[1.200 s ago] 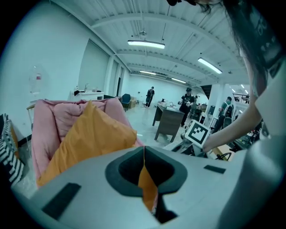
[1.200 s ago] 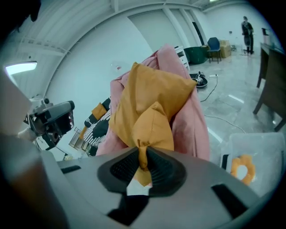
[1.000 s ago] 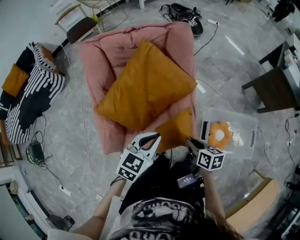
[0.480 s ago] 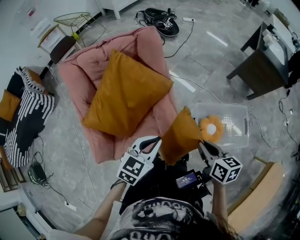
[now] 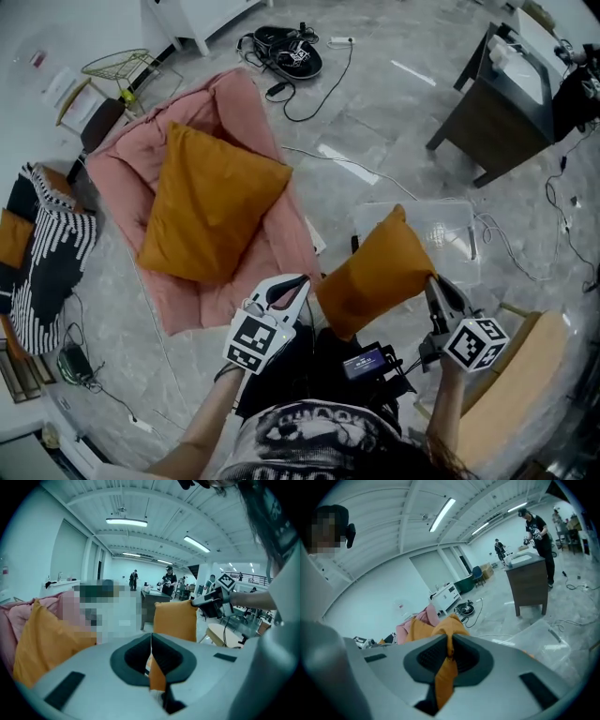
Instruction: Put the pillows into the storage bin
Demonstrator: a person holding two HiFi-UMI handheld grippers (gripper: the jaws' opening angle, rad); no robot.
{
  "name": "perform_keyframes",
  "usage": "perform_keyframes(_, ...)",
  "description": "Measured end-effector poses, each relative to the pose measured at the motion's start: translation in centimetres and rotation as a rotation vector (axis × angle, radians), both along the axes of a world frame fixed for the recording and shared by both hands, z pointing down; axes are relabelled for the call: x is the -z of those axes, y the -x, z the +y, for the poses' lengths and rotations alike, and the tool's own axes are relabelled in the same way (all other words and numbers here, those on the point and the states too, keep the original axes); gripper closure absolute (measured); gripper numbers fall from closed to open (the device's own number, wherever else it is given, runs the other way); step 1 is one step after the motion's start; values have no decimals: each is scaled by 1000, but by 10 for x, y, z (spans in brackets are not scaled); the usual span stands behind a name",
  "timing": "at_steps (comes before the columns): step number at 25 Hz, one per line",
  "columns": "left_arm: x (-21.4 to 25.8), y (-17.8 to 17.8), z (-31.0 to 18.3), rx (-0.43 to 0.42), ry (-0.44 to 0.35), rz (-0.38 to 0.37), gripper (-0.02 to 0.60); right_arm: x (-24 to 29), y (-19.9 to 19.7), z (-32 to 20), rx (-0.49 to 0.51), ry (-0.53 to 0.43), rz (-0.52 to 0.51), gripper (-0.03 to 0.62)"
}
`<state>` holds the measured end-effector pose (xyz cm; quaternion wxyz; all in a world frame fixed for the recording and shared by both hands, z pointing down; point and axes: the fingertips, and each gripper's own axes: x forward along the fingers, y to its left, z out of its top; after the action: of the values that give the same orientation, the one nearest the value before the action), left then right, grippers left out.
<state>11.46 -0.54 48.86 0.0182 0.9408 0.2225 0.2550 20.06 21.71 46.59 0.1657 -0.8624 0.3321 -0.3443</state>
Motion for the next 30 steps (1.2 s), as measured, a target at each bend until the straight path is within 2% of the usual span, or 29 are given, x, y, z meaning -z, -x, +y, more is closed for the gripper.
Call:
perform_keyframes(3,2,-16,32,9,-3,-1,568,6,-20,24,20,-28,21,565)
perform_keyframes(7,0,-29,64,34,1,-10,568,-18,-39,47,66,62,34,566)
perform_keyframes(13,-5,-41,102,11,-21,-36,568,-101,-87,112,-6,188,-32,568)
perform_keyframes(16,-8,-49,115,6,-30,-47,568,-150,-116,141,-58,220,-94,568)
perform_keyframes(19,-11,-57,122,8,-37,-60,568,-200,-130,150,-84,211,-195,568)
perform_keyframes(25,-20,-64,134,7,-41,-91,568,-281,-116,139,-106,166,-382,565)
perform_keyframes(28,-24,-65,137,1,-41,-106,568,-296,-103,131,-83,167,-400,531)
perform_keyframes(30,-26,-66,136,6,-42,-104,568,-293,-96,122,-32,150,-392,405)
